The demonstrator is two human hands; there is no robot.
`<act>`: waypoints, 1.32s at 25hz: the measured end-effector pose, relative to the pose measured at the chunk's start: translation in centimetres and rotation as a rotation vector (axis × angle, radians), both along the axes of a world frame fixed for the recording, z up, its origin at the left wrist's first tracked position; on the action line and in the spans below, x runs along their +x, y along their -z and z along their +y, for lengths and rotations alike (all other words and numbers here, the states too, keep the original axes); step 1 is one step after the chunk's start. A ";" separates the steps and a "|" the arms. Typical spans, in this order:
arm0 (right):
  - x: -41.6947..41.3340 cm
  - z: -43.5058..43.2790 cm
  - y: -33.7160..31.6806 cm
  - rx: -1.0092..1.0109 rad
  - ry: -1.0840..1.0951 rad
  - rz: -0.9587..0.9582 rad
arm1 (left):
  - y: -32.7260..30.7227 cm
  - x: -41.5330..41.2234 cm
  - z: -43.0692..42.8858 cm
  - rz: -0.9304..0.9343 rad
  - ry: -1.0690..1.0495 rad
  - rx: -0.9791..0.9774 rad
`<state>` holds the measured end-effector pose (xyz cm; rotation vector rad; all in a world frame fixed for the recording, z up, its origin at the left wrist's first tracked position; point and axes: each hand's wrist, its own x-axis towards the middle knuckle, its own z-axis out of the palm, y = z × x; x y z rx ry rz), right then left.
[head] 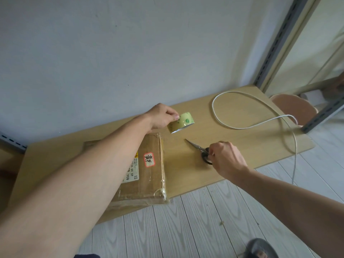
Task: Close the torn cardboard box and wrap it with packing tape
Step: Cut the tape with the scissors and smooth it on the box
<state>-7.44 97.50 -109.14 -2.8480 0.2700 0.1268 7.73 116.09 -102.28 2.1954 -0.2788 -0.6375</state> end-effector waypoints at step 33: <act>5.4 10.7 -2.4 1.415 0.587 0.142 | 1.7 -6.6 8.3 -0.734 -0.089 0.499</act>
